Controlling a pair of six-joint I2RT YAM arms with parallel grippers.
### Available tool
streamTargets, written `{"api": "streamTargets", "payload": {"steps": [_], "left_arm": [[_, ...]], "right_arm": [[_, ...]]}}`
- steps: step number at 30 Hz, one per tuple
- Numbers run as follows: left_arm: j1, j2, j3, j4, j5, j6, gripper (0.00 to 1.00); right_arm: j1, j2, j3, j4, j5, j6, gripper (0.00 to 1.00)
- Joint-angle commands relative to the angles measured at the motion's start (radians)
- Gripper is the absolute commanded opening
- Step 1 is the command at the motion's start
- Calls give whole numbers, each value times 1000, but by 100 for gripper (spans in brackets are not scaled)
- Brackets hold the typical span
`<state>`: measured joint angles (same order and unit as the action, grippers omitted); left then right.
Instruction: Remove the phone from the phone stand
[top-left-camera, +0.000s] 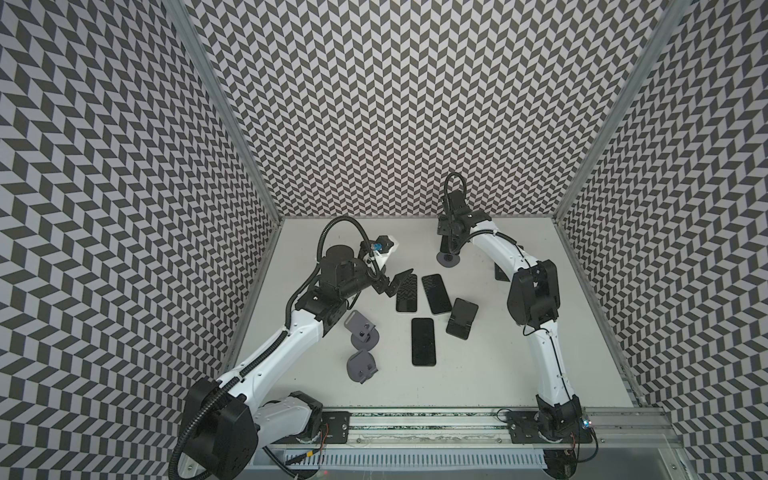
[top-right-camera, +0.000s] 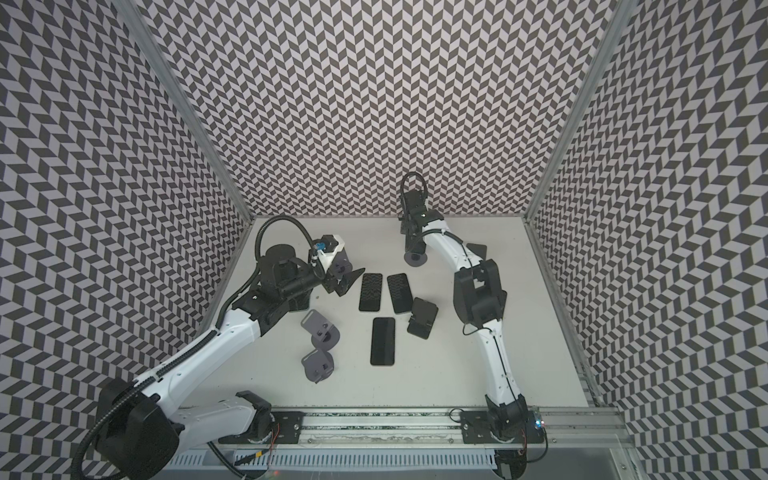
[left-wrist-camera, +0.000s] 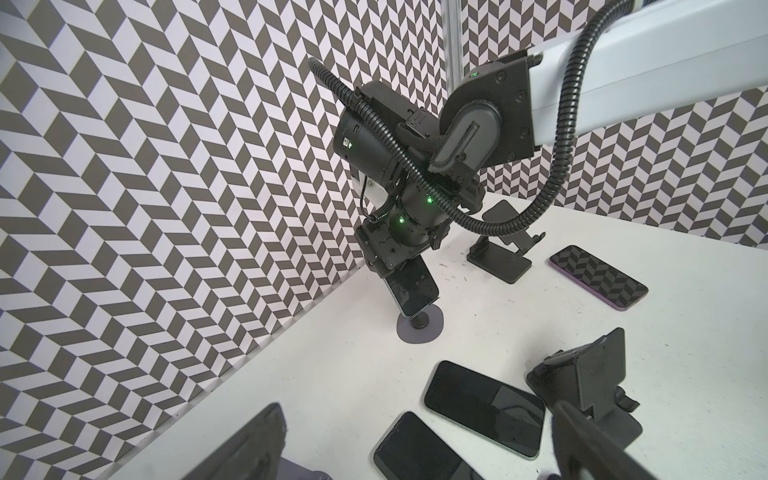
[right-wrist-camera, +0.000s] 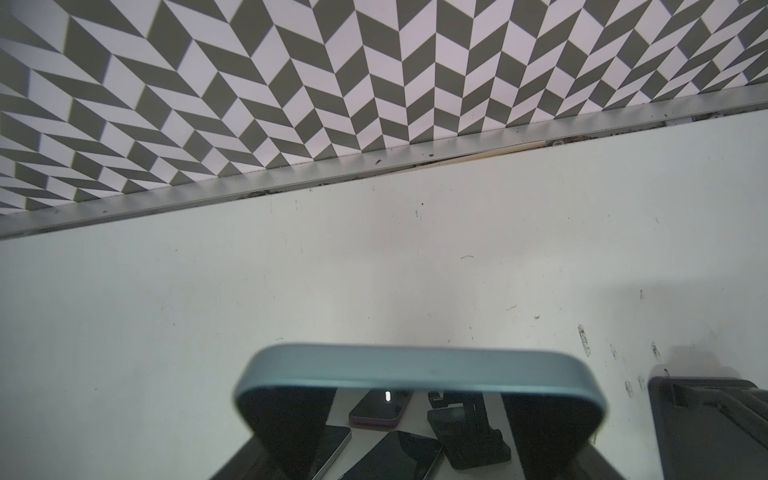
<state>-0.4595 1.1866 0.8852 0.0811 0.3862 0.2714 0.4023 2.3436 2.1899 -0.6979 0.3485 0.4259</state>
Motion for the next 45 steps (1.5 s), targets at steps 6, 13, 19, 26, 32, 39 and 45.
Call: {"api": "streamTargets", "payload": {"steps": [6, 13, 19, 26, 32, 39, 45], "left_arm": [[-5, 16, 34, 15, -7, -1, 100], [-9, 16, 40, 14, -7, -1, 100], [-13, 10, 38, 13, -7, -1, 100], [-16, 4, 34, 14, -9, -4, 100], [-18, 4, 29, 17, -8, -11, 100], [-20, 7, 31, 32, -17, -4, 100], [-19, 5, 26, 35, -13, -9, 100]], "right_arm": [[-10, -45, -16, 78, -14, -18, 66], [-11, -65, -40, 79, -15, -24, 63], [-11, -96, -73, 96, -16, -34, 63], [-12, -108, -74, 103, -29, -42, 61], [-11, -124, -84, 108, -32, -57, 60], [-11, -128, -81, 111, -43, -63, 59], [-11, -135, -83, 112, -43, -67, 58]]}}
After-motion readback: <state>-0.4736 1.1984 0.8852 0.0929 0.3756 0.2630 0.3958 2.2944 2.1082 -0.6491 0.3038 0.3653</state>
